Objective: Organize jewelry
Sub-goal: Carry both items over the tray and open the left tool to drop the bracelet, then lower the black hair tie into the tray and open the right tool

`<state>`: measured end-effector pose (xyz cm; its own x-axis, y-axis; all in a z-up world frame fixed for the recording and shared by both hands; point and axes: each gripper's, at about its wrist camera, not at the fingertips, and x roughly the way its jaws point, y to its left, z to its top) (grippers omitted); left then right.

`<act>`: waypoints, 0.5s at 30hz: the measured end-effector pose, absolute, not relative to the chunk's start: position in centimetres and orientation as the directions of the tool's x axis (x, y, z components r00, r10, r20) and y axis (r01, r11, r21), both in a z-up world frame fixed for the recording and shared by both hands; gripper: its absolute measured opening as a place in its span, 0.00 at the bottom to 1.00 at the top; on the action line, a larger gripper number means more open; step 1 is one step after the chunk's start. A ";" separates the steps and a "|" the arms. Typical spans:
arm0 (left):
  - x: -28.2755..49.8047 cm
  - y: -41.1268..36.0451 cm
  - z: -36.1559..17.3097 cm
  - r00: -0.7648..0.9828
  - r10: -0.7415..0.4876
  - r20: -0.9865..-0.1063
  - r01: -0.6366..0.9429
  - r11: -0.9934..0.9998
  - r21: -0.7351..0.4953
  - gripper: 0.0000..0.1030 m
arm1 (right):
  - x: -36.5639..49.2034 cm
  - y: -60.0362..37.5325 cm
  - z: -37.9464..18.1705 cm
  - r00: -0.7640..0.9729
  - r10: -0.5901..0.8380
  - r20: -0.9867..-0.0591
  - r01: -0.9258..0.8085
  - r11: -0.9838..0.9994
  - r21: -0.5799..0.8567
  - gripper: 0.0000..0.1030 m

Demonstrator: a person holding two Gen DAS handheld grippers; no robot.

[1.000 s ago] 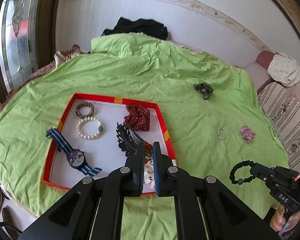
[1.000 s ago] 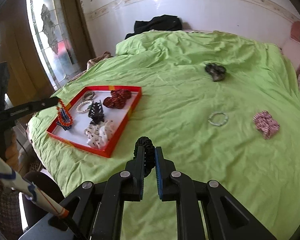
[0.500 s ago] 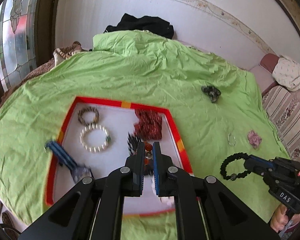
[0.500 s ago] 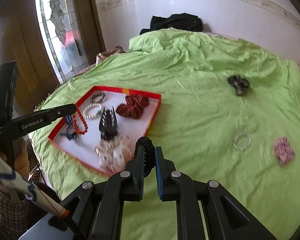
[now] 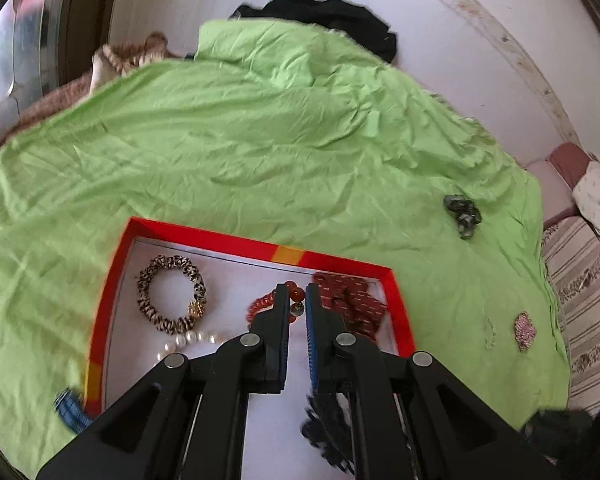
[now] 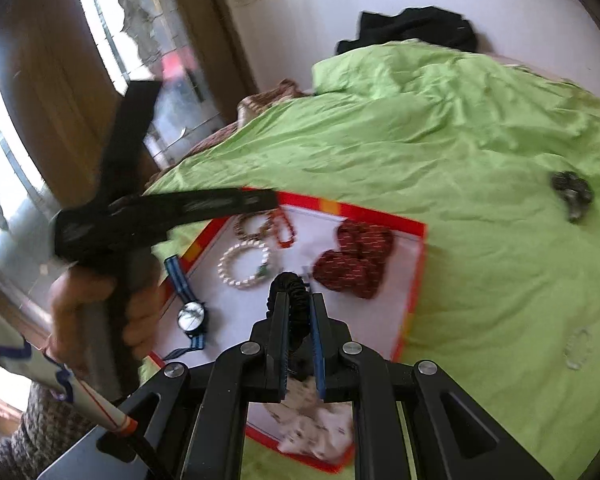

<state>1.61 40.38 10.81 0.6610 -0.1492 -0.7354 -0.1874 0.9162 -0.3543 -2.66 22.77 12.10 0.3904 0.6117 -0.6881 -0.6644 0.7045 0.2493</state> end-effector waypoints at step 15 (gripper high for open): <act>3.4 41.2 8.2 0.624 -0.094 -0.776 -0.229 0.927 -0.297 0.07 | -2.8 27.3 7.0 0.256 0.624 -0.738 -0.710 0.639 0.294 0.11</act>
